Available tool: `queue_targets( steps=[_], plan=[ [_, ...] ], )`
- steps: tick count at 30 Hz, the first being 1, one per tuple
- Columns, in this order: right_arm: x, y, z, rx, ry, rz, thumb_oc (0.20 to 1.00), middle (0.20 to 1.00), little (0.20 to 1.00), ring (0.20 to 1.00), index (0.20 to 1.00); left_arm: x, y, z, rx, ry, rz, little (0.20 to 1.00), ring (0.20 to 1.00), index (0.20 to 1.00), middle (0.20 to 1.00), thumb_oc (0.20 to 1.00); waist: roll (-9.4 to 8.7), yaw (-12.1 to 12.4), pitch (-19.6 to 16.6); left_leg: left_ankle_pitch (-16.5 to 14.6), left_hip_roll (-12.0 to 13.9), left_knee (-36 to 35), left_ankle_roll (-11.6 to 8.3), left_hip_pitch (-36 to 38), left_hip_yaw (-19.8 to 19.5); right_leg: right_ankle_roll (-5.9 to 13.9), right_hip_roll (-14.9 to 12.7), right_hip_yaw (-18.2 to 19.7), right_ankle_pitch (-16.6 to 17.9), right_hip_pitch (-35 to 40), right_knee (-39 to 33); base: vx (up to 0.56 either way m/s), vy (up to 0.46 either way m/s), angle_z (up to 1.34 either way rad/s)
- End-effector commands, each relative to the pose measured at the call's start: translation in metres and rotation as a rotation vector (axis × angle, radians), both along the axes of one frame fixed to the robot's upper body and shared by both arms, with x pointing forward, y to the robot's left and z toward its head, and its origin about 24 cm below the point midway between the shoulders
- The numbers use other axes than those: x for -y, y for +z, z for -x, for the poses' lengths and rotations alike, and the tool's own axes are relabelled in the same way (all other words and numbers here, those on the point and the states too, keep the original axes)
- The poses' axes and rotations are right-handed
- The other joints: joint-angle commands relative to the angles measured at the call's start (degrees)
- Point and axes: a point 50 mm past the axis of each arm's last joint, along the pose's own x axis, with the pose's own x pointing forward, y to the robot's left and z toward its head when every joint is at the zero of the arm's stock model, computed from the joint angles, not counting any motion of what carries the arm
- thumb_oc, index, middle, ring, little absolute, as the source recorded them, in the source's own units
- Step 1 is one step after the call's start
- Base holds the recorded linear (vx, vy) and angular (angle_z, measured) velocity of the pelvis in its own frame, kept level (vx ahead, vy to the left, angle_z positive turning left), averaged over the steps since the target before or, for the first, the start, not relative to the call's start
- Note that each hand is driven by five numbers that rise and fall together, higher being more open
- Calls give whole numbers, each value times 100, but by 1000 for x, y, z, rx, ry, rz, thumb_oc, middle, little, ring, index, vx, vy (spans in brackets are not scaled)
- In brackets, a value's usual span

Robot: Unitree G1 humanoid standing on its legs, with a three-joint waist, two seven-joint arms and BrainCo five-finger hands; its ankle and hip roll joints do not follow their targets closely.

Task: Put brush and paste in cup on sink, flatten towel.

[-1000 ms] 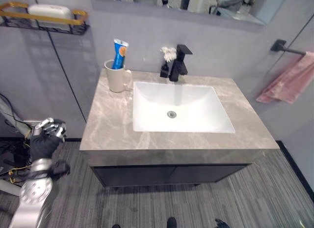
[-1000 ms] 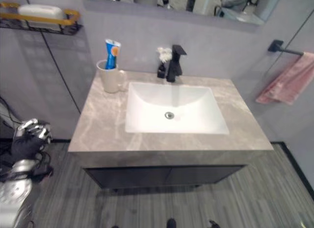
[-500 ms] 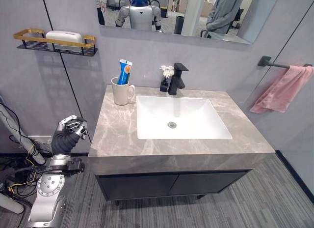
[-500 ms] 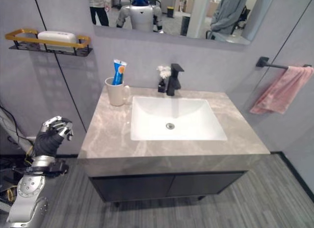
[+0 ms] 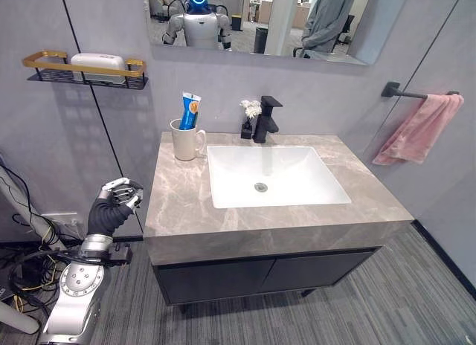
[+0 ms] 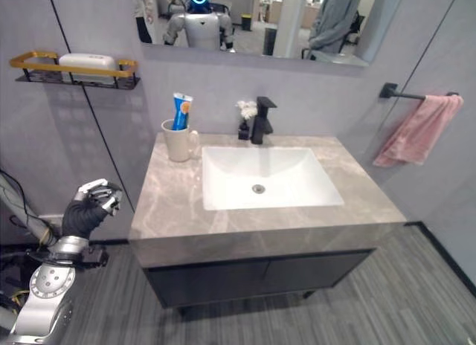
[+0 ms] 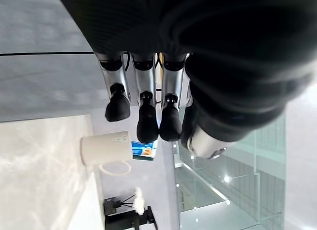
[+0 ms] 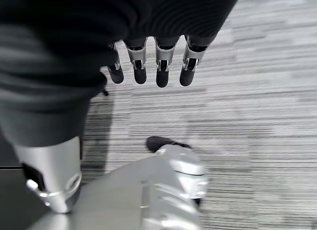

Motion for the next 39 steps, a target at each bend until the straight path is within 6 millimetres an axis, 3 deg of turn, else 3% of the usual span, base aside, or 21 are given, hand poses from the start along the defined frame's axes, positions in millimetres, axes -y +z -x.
queue_targets(
  steps=[1, 5, 7, 8, 12, 17, 20, 24, 25, 28, 33, 39],
  plan=[
    [7, 2, -11, 25, 11, 23, 1000, 1000, 1000, 1000, 1000, 13, 35, 1, 185, -74, -51, 200, 200, 200, 200, 200, 358, -17, 219, -166, -299, 81, 392, -89, -565, 92, -88, 97, 990, 13, 1136, 1, 133, 19],
    [7, 3, -13, 53, -32, 21, 1000, 1000, 1000, 1000, 1000, 18, 30, -2, 166, -89, -33, 200, 200, 200, 200, 200, 452, -139, 284, -233, -331, 210, 508, -16, -749, -104, 217, 609, 828, -250, 1886, 19, 134, 20],
    [7, 2, -12, 59, -52, 13, 1000, 1000, 1000, 1000, 1000, 23, 29, -4, 165, -108, -23, 200, 200, 200, 200, 200, 509, -268, 269, -290, -317, 227, 564, 61, -859, -218, 686, 845, 401, -452, 1873, 67, 94, 24],
    [6, 2, -12, 54, -52, 12, 1000, 1000, 1000, 1000, 1000, 25, 29, -4, 167, -114, -26, 200, 200, 200, 200, 200, 508, -279, 277, -302, -328, 227, 580, 92, -860, -218, 745, 832, 357, -516, 1790, 48, 50, 39],
    [10, 3, -13, 53, -38, 25, 1000, 1000, 1000, 1000, 1000, 26, 30, -5, 171, -119, -27, 200, 200, 200, 200, 200, 534, -316, 375, -369, -382, 259, 588, 144, -927, -151, 839, 651, 582, -893, 1276, 54, 14, 16],
    [17, 5, -17, 55, -45, 45, 1000, 1000, 1000, 1000, 1000, 27, 26, -7, 166, -105, 16, 200, 200, 200, 200, 200, 402, -494, 616, -628, -577, 388, 543, 434, -1199, 88, 884, 632, 1301, -1300, 276, 163, -15, 42],
    [22, 6, -22, 64, -21, 64, 1000, 1000, 1000, 1000, 1000, 26, 26, -8, 169, -94, 25, 200, 200, 200, 200, 200, 362, -492, 626, -852, -612, 493, 481, 607, -1373, 145, 875, 488, 1479, -1397, 173, 241, -120, 25],
    [23, 7, -26, 70, 9, 70, 1000, 1000, 1000, 1000, 1000, 23, 21, -7, 148, -74, 37, 200, 200, 200, 200, 200, 363, -443, 482, -930, -488, 356, 403, 763, -1491, 84, 936, 370, 1390, -1295, 232, 194, -125, 20],
    [24, 9, -32, 87, 49, 78, 1000, 1000, 1000, 1000, 1000, 22, 17, -7, 134, -69, 38, 200, 200, 200, 200, 200, 426, -426, 373, -931, -316, 281, 327, 872, -1578, 33, 1028, 253, 1281, -1242, 262, 286, -163, 22],
    [28, 13, -49, 151, 81, 97, 1000, 1000, 1000, 1000, 1000, 25, 16, -9, 132, -83, 64, 200, 200, 200, 200, 200, 498, -464, 329, -899, -114, 220, 225, 915, -1688, -49, 1095, 47, 1176, -1264, 339, 152, -113, 26],
    [25, 18, -70, 219, 157, 99, 1000, 1000, 1000, 1000, 1000, 32, 13, -16, 114, -121, 105, 200, 200, 200, 200, 200, 597, -484, 288, -886, 61, 126, 126, 998, -1734, -133, 1152, -101, 1029, -1331, 510, 96, -47, 24],
    [20, 15, -62, 182, 210, 89, 1000, 1000, 1000, 1000, 1000, 38, 21, -23, 129, -165, 153, 200, 200, 200, 200, 200, 768, -593, 240, -809, 93, -58, 94, 1033, -1645, -136, 1169, -76, 1083, -1410, 452, 40, 17, 1]
  ],
)
